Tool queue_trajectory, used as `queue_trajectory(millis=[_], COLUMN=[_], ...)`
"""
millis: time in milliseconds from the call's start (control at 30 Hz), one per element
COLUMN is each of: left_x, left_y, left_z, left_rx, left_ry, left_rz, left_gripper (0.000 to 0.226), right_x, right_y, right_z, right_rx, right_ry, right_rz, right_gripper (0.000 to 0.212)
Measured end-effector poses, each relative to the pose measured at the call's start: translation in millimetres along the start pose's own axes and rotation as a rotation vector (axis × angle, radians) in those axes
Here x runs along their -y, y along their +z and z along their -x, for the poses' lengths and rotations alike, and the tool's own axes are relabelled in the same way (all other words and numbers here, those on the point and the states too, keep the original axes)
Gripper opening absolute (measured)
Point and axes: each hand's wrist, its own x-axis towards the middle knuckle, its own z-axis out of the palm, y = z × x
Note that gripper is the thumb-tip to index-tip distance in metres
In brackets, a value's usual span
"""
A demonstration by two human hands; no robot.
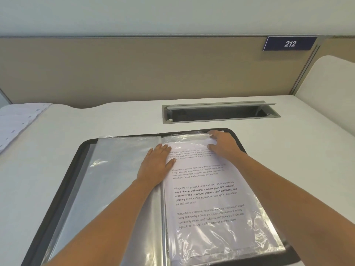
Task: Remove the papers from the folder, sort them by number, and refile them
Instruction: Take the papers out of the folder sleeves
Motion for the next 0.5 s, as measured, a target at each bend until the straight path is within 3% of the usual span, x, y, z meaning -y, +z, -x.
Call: queue_trajectory(millis=[67, 233, 367, 500], left_x=[0, -1, -5, -5], left_y=[1, 3, -3, -1], left_z=[2, 2, 6, 6], left_rx=[-0.022, -0.086, -0.103, -0.131], left_ry=[0.001, 0.028, 0.020, 0.012], left_rz=[0.004, -0.005, 0.040, 0.045], left_gripper=[0.067, 0.049, 0.082, 0.084], right_x=[3, 20, 34, 40], right_y=[-2, -11, -13, -4], right_z=[-1, -14, -25, -33], right_rx=[-0.005, 0.084, 0.226, 0.306], right_ry=[-0.035, -0.139, -0.168, -0.193], right_rz=[-0.001, 0.307, 0.397, 0.273], right_gripper=[0.055, 0.049, 0.036, 0.055])
